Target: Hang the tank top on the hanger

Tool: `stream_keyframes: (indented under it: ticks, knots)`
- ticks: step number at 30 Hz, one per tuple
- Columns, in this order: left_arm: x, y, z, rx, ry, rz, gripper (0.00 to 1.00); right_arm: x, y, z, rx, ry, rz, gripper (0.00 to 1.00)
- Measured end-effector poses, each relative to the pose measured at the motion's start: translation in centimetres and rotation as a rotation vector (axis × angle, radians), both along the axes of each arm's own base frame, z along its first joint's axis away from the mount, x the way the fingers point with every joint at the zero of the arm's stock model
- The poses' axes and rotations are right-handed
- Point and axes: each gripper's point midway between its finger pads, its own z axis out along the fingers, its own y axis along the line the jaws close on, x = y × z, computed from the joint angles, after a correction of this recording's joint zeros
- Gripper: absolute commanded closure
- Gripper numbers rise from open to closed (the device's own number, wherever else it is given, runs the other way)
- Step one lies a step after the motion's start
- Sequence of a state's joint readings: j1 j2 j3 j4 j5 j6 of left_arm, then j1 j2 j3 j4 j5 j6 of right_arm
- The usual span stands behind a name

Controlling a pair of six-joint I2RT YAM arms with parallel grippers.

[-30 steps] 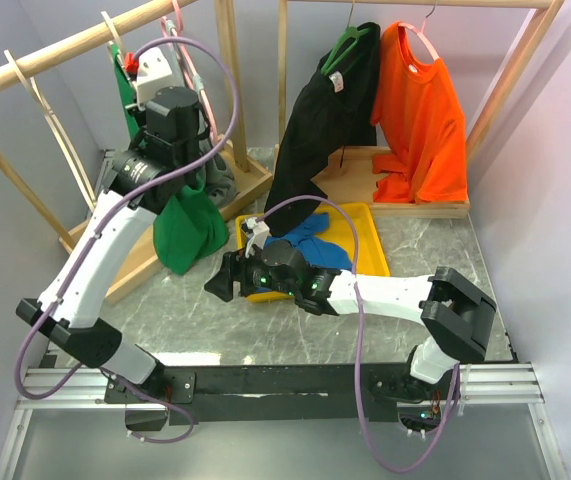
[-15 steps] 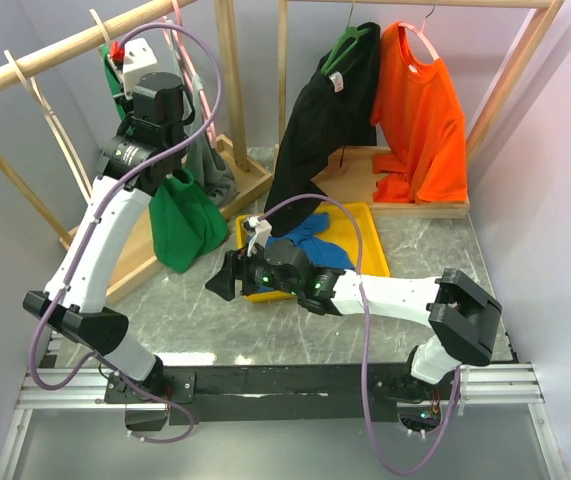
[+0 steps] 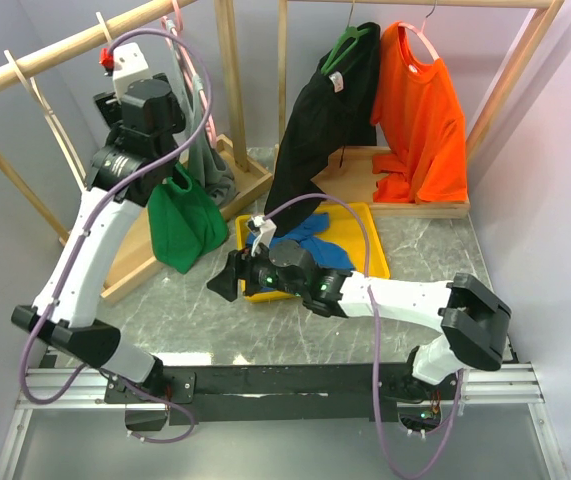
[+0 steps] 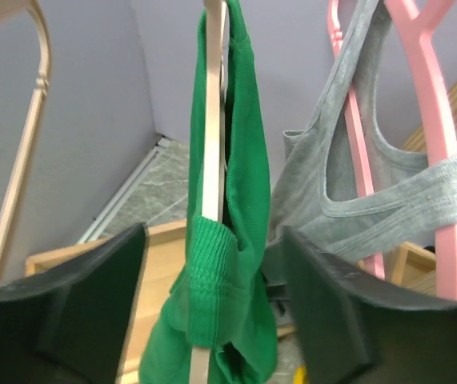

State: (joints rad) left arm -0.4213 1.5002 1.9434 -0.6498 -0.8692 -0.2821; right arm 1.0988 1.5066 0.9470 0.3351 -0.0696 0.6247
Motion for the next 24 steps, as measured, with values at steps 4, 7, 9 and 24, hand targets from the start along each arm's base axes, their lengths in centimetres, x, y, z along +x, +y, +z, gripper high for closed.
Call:
stream_keyframes:
  ticks: [4,7,9,24]
  knots:
    - [-1.3,0.3,1.2,-0.018,-0.034,-0.021,0.01,-0.3,-0.4,0.9,0.011,-0.007,-0.003,0.12]
    - [-2.6,0.5,2.5,-0.041,-0.071,-0.048,0.01,-0.3,-0.8,1.8,0.02,-0.015,-0.019,0.0]
    - [-3.5,0.5,3.5,-0.059,-0.097,-0.078,0.01,-0.4,-1.2,2.5,0.029,-0.025,-0.028,0.0]
    - [-7.9,-13.6,0.7,-0.131,-0.047,-0.543,0.01,0.7,-14.1,10.4,0.152,-0.164,-0.407,0.0]
